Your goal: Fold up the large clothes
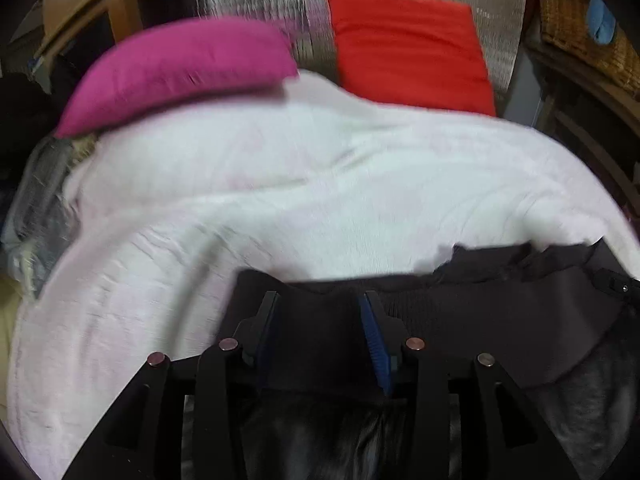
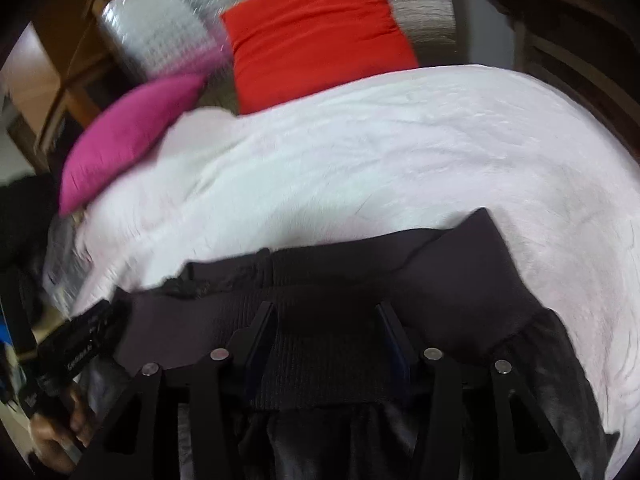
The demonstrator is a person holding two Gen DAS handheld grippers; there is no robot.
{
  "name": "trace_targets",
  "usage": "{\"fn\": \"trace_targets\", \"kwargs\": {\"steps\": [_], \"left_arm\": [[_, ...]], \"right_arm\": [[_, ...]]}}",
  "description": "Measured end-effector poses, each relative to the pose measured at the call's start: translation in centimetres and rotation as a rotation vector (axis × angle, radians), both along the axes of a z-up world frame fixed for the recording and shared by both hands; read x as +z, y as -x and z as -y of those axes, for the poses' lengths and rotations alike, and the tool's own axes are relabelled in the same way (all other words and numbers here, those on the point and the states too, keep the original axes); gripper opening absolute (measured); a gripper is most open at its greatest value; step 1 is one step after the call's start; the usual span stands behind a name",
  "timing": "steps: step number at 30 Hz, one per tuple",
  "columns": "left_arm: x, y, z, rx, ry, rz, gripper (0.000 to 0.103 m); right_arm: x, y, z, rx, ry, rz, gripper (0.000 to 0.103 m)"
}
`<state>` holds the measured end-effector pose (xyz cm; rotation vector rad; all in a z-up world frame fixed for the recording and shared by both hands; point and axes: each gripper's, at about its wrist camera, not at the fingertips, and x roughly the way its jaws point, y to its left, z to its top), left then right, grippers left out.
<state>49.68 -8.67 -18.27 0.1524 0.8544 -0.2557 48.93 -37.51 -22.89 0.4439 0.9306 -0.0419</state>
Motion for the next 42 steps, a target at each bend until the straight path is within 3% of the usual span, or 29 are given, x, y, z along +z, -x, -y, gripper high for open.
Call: {"fn": "trace_targets", "kwargs": {"steps": [3, 4, 9, 13, 18, 21, 25, 28, 31, 35, 39, 42], "left_arm": [[3.8, 1.9, -1.9, 0.017, 0.016, 0.09, 0.066], [5.0, 2.6, -2.8, 0.031, 0.023, 0.112, 0.07], [7.8, 5.8, -7.7, 0.109, 0.033, 0.08, 0.07], [5.7, 9.0, -11.5, 0.157, 0.066, -0.009, 0.071], [2.3, 11.4, -14.0, 0.244, 0.003, -0.069, 0.071], [0.4, 12.4, -13.6, 0.229, -0.021, -0.103, 0.071], [-1.6, 11.9, -12.2, 0.21, -0.152, -0.081, 0.073], [-2.2, 11.6, -11.5, 0.212, -0.221, -0.06, 0.074], [-2.6, 11.7, -10.8, 0.211, -0.268, -0.049, 0.074], [-1.4, 12.2, -10.9, 0.201, -0.243, -0.022, 0.071], [-0.2, 13.0, -10.7, 0.179, -0.21, 0.013, 0.071], [0.7, 13.4, -10.4, 0.171, -0.205, 0.053, 0.071]], "right_arm": [[2.2, 2.5, 2.2, -0.053, -0.104, 0.065, 0.062], [3.2, 3.4, 2.9, -0.064, -0.13, 0.09, 0.069], [5.3, 7.7, 2.9, -0.036, -0.168, 0.11, 0.071], [5.3, 11.0, 1.4, 0.038, -0.225, 0.078, 0.071], [4.8, 13.2, -1.4, 0.106, -0.19, 0.051, 0.071], [3.8, 13.6, -2.2, 0.104, -0.203, 0.023, 0.071], [1.6, 13.1, -2.0, 0.069, -0.206, -0.019, 0.07], [0.2, 12.2, -1.6, 0.047, -0.189, -0.035, 0.063], [-0.2, 11.3, -1.3, 0.026, -0.13, -0.026, 0.048], [1.2, 11.7, -0.4, -0.024, -0.11, -0.001, 0.045], [3.3, 12.5, 0.2, -0.053, 0.034, 0.043, 0.045], [2.6, 12.3, 2.1, -0.099, -0.004, 0.001, 0.045]]}}
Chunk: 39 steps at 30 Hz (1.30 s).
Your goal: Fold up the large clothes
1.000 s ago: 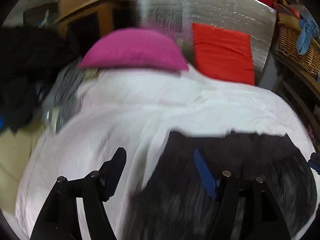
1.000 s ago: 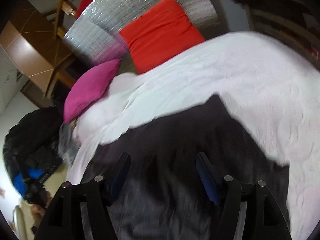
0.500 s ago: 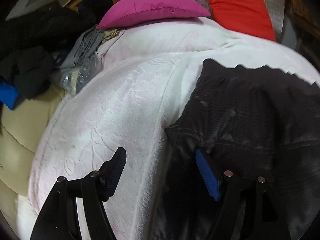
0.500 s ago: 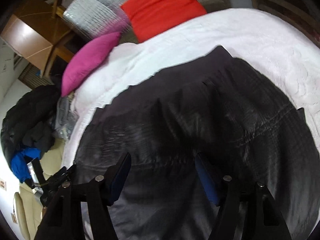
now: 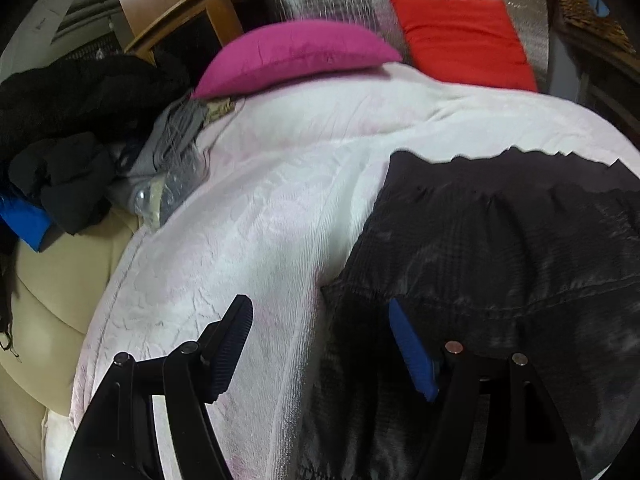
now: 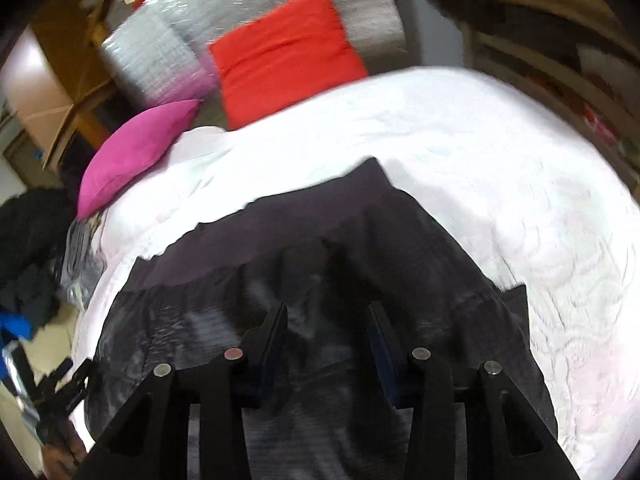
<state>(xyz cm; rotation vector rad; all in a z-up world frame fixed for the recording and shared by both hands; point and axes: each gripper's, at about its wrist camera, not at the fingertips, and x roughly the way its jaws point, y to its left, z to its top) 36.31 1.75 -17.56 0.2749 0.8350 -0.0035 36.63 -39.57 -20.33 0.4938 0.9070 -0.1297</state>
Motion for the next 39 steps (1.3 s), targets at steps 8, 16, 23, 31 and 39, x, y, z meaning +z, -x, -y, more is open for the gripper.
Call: {"fn": "trace_targets", "kwargs": {"steps": [8, 16, 23, 31, 39], "left_arm": [[1.0, 0.2, 0.4, -0.011, 0.016, 0.031, 0.071], [1.5, 0.8, 1.3, -0.03, 0.021, 0.048, 0.071], [0.1, 0.3, 2.3, -0.061, -0.004, -0.003, 0.071], [0.7, 1.3, 2.2, -0.132, 0.101, -0.03, 0.072], [1.0, 2.8, 4.2, -0.25, 0.125, -0.051, 0.072]], "right_arm": [[-1.4, -1.6, 0.4, -0.007, 0.001, -0.09, 0.048], [1.2, -1.7, -1.5, 0.075, -0.04, 0.021, 0.053], [-2.5, -4.0, -2.8, 0.104, -0.033, -0.097, 0.053], [1.4, -0.3, 1.4, 0.06, -0.11, 0.015, 0.066], [1.1, 4.5, 9.3, -0.079, -0.126, 0.021, 0.066]]}}
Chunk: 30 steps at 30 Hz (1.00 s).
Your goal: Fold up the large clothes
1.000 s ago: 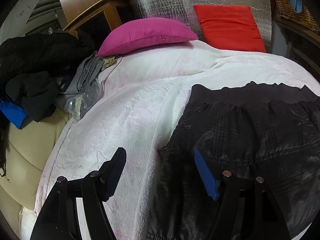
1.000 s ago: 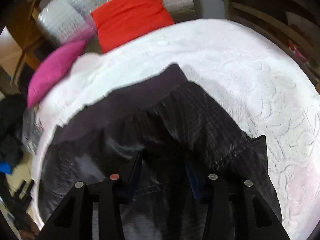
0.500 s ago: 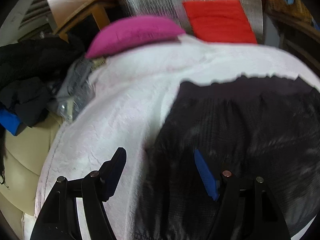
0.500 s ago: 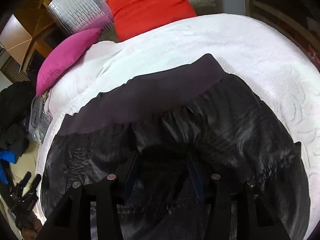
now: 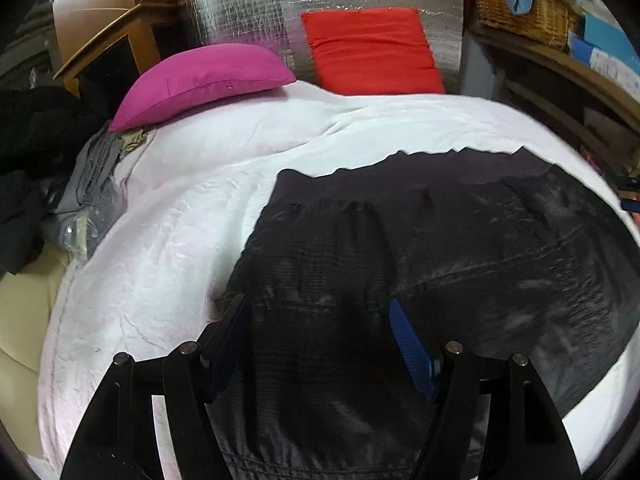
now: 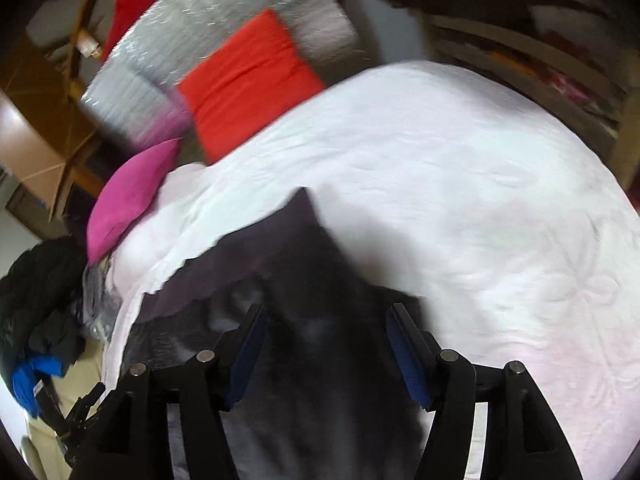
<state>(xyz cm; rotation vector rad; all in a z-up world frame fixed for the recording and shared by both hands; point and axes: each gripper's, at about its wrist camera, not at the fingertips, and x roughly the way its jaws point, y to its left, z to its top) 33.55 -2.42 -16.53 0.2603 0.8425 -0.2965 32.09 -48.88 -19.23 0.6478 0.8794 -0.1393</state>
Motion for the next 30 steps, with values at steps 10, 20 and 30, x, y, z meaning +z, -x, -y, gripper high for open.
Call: {"fn": "trace_targets", "kwargs": {"steps": [10, 20, 30], "left_arm": [[-2.9, -2.8, -1.5, 0.104, 0.021, -0.143, 0.072], [0.1, -3.9, -8.7, 0.282, 0.147, -0.1, 0.072], [-2.7, -4.5, -11.6, 0.274, 0.372, -0.375, 0.084]], "right_arm": [[-3.1, -1.5, -2.2, 0.129, 0.002, -0.122, 0.066], [-1.1, -0.3, -4.9, 0.11, 0.202, -0.04, 0.015], [-3.8, -0.7, -2.6, 0.053, 0.055, -0.155, 0.019]]}}
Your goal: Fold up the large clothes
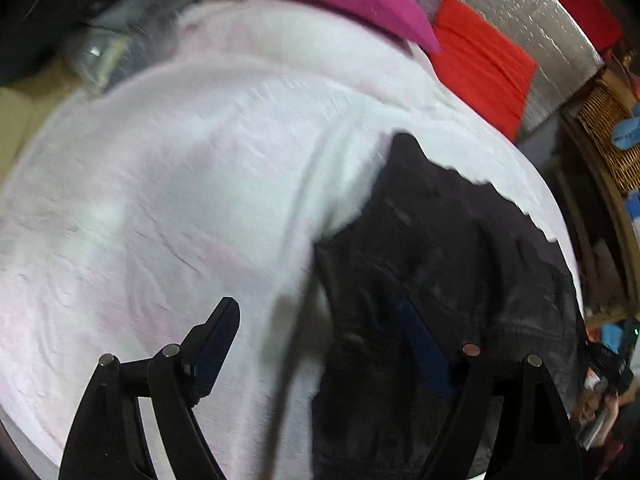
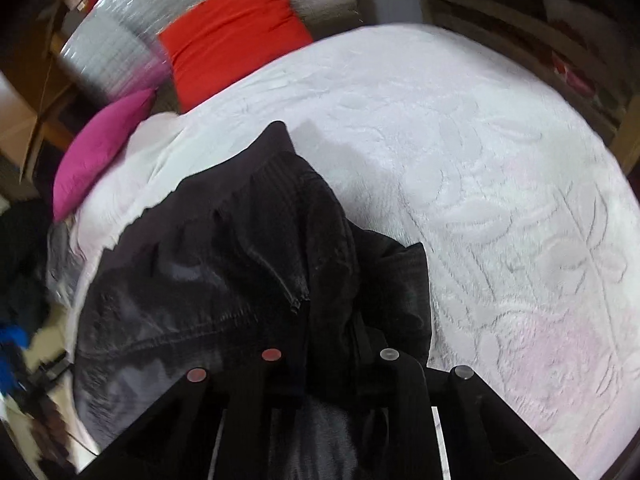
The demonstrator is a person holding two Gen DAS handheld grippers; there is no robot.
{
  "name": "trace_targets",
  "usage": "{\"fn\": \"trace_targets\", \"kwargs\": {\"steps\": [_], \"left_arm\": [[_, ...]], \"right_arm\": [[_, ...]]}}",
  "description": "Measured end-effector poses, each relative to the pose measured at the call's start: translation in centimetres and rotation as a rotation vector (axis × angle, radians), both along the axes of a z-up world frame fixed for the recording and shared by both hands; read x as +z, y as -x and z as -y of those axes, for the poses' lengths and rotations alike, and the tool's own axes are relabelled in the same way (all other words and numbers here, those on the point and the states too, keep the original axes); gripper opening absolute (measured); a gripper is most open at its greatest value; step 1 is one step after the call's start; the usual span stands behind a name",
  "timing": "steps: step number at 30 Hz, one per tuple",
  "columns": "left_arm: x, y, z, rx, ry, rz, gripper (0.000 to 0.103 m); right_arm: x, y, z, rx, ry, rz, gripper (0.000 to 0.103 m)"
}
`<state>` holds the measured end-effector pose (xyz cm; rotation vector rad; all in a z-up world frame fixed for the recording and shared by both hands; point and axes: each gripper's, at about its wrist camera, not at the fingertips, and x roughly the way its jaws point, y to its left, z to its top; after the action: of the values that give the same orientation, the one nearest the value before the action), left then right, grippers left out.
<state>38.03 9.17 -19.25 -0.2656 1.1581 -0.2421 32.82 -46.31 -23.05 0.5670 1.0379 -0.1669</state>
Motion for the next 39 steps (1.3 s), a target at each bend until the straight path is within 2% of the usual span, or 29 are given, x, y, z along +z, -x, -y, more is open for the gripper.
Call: {"fn": "trace_targets", "kwargs": {"steps": [4, 6, 7, 8, 9, 10, 11, 14, 18, 21, 22, 23, 24, 25, 27, 29, 31, 34, 36, 37, 38, 39], "left_arm": [[-0.8, -0.1, 2.1, -0.052, -0.082, -0.005, 0.083], [-0.8, -0.1, 2.5, -0.052, -0.082, 0.017, 0.082], [-0.6, -0.1, 2.6, -0.056, -0.063, 0.027, 0.067], [-0.6, 0.0, 2.5, -0.068, -0.025, 0.029, 0.044], [-0.5, 0.0, 2.4, -0.075, 0.005, 0.023, 0.035], [-0.6, -0.1, 2.4, -0.075, 0.026, 0.021, 0.03], [-0.5, 0.0, 2.6, -0.071, 0.011, 0.034, 0.024], [-0.7, -0.4, 2.9, -0.049, -0.029, 0.069, 0.017], [-0.7, -0.2, 4.2, -0.047, -0.128, 0.093, 0.017], [0.8, 0.8, 4.5, -0.031, -0.16, 0.121, 0.022], [1.2, 1.1, 4.3, -0.026, -0.162, 0.121, 0.037], [1.7, 1.8, 4.0, -0.02, -0.151, 0.12, 0.057], [2.0, 2.3, 3.7, -0.018, -0.135, 0.126, 0.064], [2.6, 3.3, 3.1, -0.012, -0.115, 0.141, 0.07], [3.2, 4.2, 2.2, -0.007, -0.106, 0.153, 0.071], [3.0, 5.0, 1.6, -0.009, -0.092, 0.143, 0.071], [2.2, 5.6, 0.8, 0.004, -0.072, 0.107, 0.071], [1.1, 6.2, 0.2, -0.002, -0.024, 0.051, 0.07], [0.8, 6.7, 0.4, -0.032, -0.001, 0.051, 0.057], [0.7, 7.1, 0.6, -0.049, 0.006, 0.05, 0.045], [0.6, 7.4, 0.8, -0.068, 0.015, 0.049, 0.039], [0.6, 7.7, 1.1, -0.073, 0.007, 0.059, 0.039]], "right_arm": [[0.4, 0.3, 0.8, -0.031, -0.042, 0.011, 0.019], [0.6, 0.1, 0.4, -0.024, -0.023, 0.008, 0.02], [0.6, -0.7, 0.4, -0.02, -0.016, 0.005, 0.02], [0.4, -0.8, 0.3, -0.017, -0.011, 0.001, 0.022], [0.6, -0.7, 0.1, -0.015, -0.009, -0.003, 0.023], [0.4, -0.9, 0.0, -0.013, -0.003, -0.007, 0.025], [0.2, -0.9, -0.2, -0.011, 0.007, -0.009, 0.028], [0.0, -1.2, -0.6, -0.006, 0.041, -0.013, 0.034], [0.5, -0.7, -0.3, -0.042, 0.006, 0.008, 0.034], [2.7, 0.7, -0.8, -0.045, 0.049, 0.081, 0.036], [3.7, 1.6, -1.1, -0.037, 0.07, 0.121, 0.052], [4.3, 2.5, -1.3, -0.033, 0.069, 0.156, 0.084], [4.7, 3.4, -1.4, -0.035, 0.061, 0.194, 0.091], [5.0, 4.2, -1.5, -0.04, 0.058, 0.223, 0.092], [5.4, 6.0, -1.6, -0.043, 0.053, 0.246, 0.092], [4.6, 7.3, -1.2, -0.036, 0.015, 0.205, 0.092], [3.6, 8.0, -0.7, -0.044, -0.002, 0.158, 0.092], [2.5, 8.6, 0.3, -0.067, -0.056, 0.141, 0.092], [2.1, 8.8, 0.4, -0.059, -0.101, 0.143, 0.092], [1.8, 8.6, 0.2, -0.04, -0.108, 0.137, 0.092], [1.7, 8.5, -0.2, -0.025, -0.091, 0.131, 0.091], [1.7, 8.3, -0.7, -0.011, -0.068, 0.129, 0.091]]}}
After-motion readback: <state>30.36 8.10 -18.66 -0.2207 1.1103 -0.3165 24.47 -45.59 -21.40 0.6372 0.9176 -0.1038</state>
